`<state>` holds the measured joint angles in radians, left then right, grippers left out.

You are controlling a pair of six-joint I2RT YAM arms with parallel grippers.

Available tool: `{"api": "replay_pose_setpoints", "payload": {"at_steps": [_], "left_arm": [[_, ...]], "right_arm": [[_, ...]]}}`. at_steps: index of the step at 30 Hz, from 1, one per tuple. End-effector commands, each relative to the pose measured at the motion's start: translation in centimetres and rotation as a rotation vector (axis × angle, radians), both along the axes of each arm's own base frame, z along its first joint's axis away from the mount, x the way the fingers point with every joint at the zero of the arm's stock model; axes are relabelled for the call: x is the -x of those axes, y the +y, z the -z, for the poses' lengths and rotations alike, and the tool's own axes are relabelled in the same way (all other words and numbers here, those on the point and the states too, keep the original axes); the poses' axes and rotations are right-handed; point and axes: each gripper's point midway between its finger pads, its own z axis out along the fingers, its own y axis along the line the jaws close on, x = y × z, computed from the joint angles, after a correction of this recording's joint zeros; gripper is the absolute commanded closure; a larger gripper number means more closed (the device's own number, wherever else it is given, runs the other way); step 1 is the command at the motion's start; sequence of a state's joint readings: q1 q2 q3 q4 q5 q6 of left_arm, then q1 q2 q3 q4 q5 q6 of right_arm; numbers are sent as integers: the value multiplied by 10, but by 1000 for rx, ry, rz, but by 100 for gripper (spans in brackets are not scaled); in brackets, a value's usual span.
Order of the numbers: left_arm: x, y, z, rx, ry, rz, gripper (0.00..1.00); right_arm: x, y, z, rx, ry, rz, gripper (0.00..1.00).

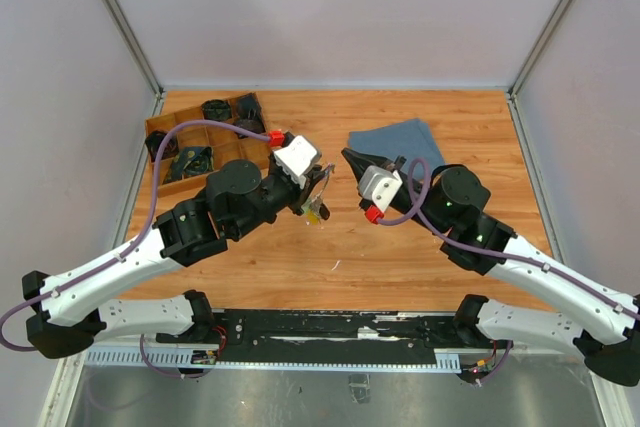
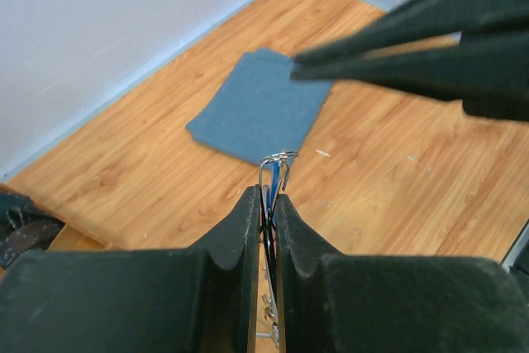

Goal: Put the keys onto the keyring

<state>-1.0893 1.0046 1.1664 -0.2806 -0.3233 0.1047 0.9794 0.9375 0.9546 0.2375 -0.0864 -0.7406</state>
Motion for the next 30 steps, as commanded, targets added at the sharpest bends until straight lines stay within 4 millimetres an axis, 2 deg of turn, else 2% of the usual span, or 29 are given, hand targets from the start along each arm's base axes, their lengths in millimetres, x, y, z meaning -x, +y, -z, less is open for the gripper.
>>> {"api": "replay_pose_setpoints", "payload": {"at_steps": [1,9,13,17,20,24,30], "left_arm": [[1,7,-1,-1,2,-22,99],[1,8,-2,0,-1,-26,100],[1,8,-2,4,-3,-27,99],[1,7,-4,7,-5,-26,99],[1,6,-3,5,-5,-22,99],[2,5,-4,7,-6,-12,99],[4,2,-4,5,-8,11,99]], "right_arm": [[-1,-18,-28,-64,-59,35,99],[3,-17,-24,-57,-44,15,99],[7,-16,-21,-67,-13,-9,88],[21,-5,-7,-28,38,-103,73],[31,1,3,8,67,-167,67],[32,6,13,47,89,-187,64],[24,12,21,98,105,-173,66]]}}
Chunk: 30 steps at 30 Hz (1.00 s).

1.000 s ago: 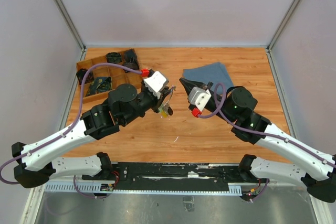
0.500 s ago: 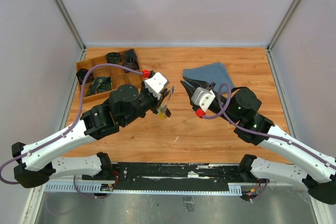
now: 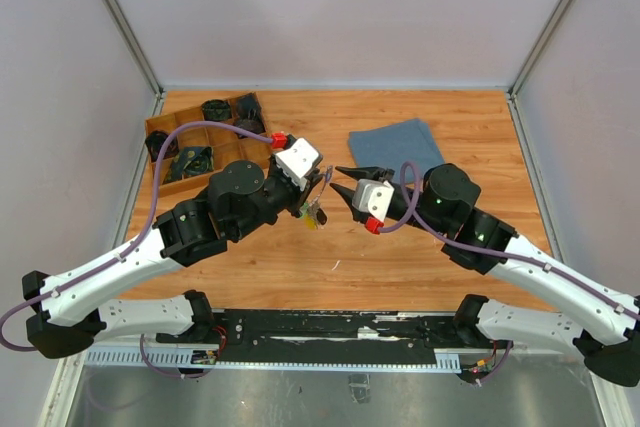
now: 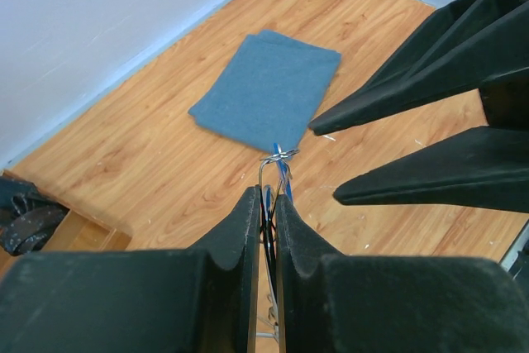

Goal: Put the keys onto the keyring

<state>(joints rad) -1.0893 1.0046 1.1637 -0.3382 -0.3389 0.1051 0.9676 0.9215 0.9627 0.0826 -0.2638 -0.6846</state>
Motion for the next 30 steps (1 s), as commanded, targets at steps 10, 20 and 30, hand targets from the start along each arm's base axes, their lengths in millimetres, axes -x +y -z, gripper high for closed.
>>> {"api": "replay_pose_setpoints", "payload": {"at_steps": [10,20,30], "left_arm": [[6,-8,-17,51,-32,50,100],[6,-9,-15,41,-34,55,100],[7,-7,-15,41,-35,52,99]], "right_arm": [[-15,1,-15,-5,-29,52,73],[-20,1,-13,3,-37,72,84],[-26,-2,-14,10,-50,103,99]]}}
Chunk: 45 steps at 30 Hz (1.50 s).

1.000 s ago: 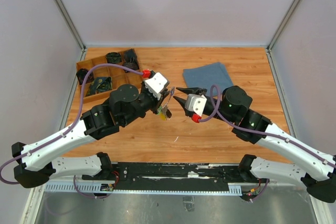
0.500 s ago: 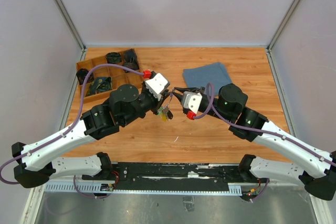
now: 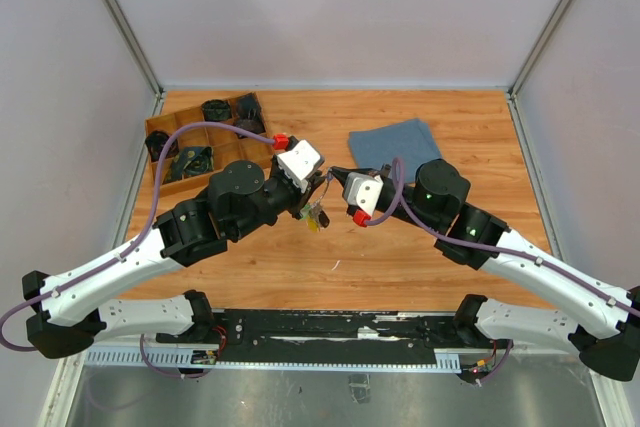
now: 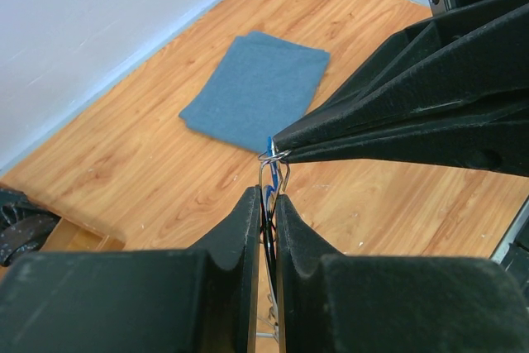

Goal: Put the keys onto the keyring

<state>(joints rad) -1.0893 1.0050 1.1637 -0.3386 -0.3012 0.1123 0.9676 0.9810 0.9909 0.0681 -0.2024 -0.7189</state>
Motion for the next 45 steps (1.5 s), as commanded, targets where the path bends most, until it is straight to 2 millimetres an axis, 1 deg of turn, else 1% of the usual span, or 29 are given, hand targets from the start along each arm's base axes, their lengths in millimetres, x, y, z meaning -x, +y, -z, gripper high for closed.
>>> {"api": "replay_pose_setpoints", "payload": {"at_steps": [1,18,28,41,45], "left_arm": [[2,-2,-15,45,-36,11,100],[-5,1,-10,23,-32,-33,99],[-7,3,-9,20,-33,-51,100],[-5,0,-16,43,-37,-34,99],[-5,-1,-17,50,-35,-29,99]], "right_arm": [[-7,-6,-24,-41,-47,39,99],[6,-14,-32,-35,-41,1,99],[13,-16,-33,-45,-14,-22,99],[17,-3,-16,-21,47,-73,100],[16,0,-15,-34,55,-78,99]]}}
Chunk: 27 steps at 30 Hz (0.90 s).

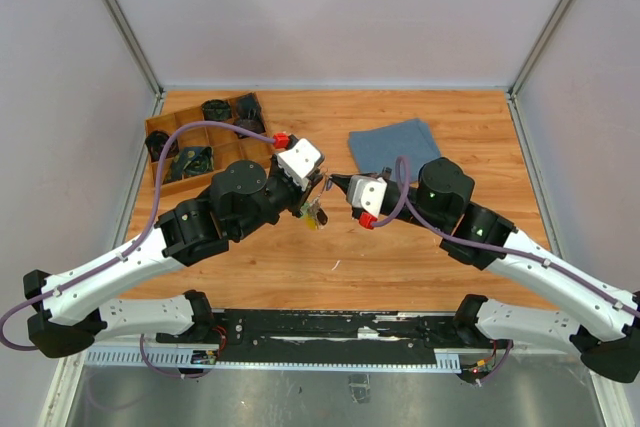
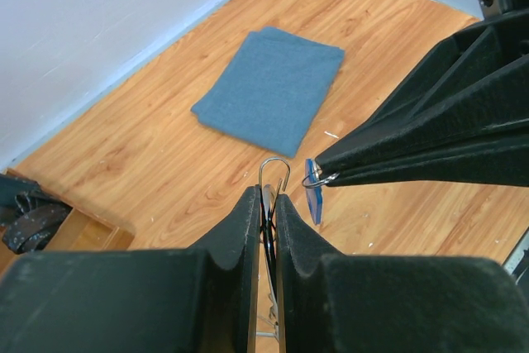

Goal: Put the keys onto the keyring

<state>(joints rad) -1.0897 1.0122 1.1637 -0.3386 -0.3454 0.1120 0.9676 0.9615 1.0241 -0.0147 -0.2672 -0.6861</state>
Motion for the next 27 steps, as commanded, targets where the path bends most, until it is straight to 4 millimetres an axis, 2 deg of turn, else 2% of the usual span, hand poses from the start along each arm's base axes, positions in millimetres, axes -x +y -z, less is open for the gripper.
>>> {"api": "replay_pose_setpoints", "payload": {"at_steps": [1,8,18,27], "left_arm": [[2,-5,-19,62,-33,17,99],[6,-9,-24,128,-13,33,100],[6,-2,-34,206,-13,0,100],[3,2,-34,215,-11,-29,100]], "right_arm": [[0,1,-14,-52,9,-11,99],[-6,2,-22,-115,-3,20,99],[-6,0,-16,-82,-6,22,99],[-3,-1,-13,-63,-6,10,99]]}}
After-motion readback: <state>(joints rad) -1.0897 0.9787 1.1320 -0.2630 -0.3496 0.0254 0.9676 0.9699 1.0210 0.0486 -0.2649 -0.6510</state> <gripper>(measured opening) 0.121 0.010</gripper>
